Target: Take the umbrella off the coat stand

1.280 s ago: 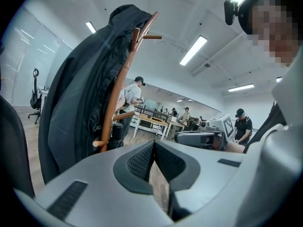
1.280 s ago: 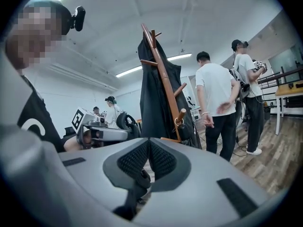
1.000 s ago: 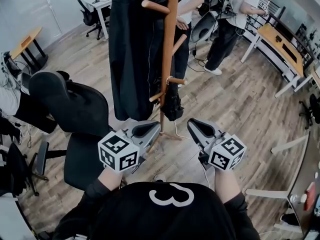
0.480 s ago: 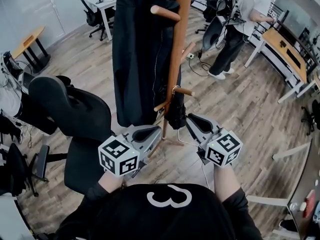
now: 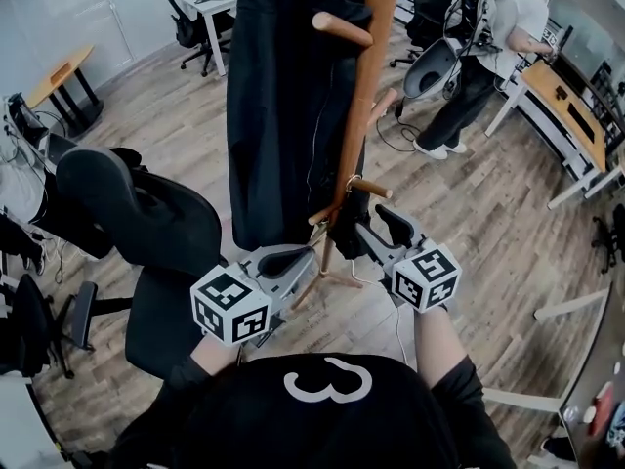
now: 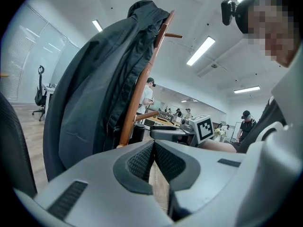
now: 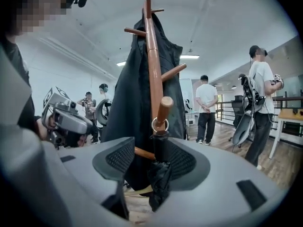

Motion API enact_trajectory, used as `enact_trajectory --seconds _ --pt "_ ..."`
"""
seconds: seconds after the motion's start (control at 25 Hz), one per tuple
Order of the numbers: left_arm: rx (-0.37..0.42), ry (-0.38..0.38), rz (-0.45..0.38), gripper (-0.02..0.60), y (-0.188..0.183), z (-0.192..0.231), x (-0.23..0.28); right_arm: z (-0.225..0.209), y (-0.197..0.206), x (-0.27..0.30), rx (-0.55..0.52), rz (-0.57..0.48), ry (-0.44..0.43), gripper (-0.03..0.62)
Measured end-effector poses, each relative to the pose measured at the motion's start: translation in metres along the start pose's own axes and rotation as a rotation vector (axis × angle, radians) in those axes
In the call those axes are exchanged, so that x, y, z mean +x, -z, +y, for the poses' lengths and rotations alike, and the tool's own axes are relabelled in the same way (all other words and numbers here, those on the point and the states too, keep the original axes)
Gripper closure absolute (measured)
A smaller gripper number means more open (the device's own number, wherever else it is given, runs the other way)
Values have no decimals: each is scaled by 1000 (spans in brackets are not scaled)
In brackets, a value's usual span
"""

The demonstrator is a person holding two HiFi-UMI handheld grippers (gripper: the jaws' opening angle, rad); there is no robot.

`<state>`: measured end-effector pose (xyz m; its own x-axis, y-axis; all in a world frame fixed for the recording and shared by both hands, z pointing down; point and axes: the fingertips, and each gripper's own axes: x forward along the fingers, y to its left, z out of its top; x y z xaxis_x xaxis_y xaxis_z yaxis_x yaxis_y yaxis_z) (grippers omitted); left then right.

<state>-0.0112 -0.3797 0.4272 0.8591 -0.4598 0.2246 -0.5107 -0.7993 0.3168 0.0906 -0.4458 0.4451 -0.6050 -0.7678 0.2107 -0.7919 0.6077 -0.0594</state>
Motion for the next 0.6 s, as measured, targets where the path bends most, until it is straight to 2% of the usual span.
enact_trajectory --seconds 0.16,0.6 --pt "6 -2 -1 566 -1 4 1 -10 2 12 -45 7 37 373" --pt "7 -26 -13 566 -6 18 2 -27 15 49 -79 40 56 356"
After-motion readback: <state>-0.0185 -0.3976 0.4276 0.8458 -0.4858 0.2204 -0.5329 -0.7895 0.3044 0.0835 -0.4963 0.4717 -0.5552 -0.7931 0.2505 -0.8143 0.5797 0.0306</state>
